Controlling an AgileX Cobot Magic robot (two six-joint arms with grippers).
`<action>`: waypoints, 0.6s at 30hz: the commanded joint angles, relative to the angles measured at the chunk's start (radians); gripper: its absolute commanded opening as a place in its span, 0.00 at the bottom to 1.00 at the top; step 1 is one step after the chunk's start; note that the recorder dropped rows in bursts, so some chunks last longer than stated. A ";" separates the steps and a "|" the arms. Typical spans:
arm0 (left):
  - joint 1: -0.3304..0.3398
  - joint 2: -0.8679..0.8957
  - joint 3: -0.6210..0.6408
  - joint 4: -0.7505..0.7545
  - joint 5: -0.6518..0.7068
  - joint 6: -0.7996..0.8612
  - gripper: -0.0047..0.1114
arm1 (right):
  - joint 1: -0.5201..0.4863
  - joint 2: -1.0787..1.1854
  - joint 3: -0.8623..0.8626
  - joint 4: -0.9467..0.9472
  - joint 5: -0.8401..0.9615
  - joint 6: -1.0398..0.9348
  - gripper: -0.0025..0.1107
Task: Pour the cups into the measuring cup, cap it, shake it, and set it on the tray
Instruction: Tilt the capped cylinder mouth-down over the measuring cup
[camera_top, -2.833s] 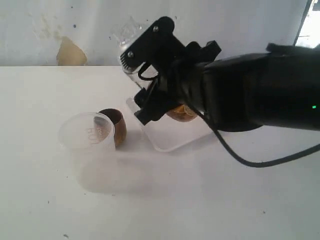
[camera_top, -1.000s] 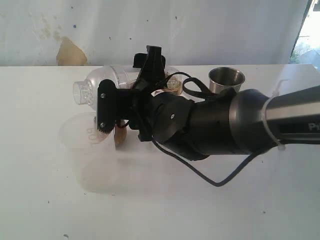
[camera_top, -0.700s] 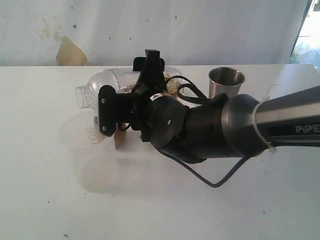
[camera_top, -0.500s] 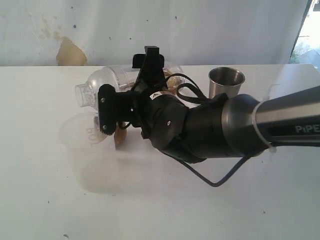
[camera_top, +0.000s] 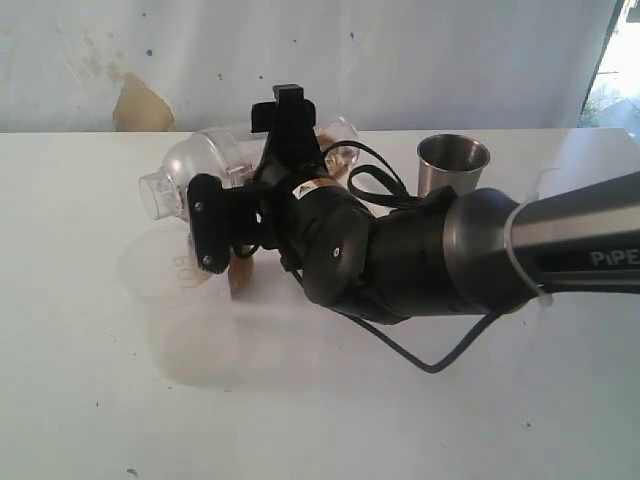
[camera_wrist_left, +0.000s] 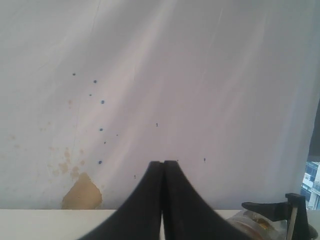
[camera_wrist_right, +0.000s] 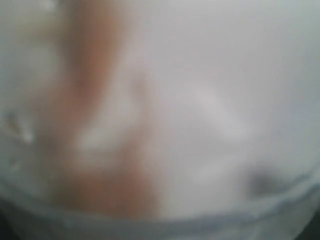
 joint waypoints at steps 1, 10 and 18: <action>0.002 -0.005 0.004 -0.002 -0.011 -0.003 0.04 | -0.005 -0.015 -0.005 -0.043 -0.068 -0.015 0.02; 0.002 -0.005 0.004 -0.002 -0.007 -0.003 0.04 | -0.005 -0.015 0.009 -0.123 -0.106 -0.015 0.02; 0.002 -0.005 0.004 -0.002 -0.007 -0.003 0.04 | -0.017 -0.011 0.015 -0.130 -0.105 -0.015 0.02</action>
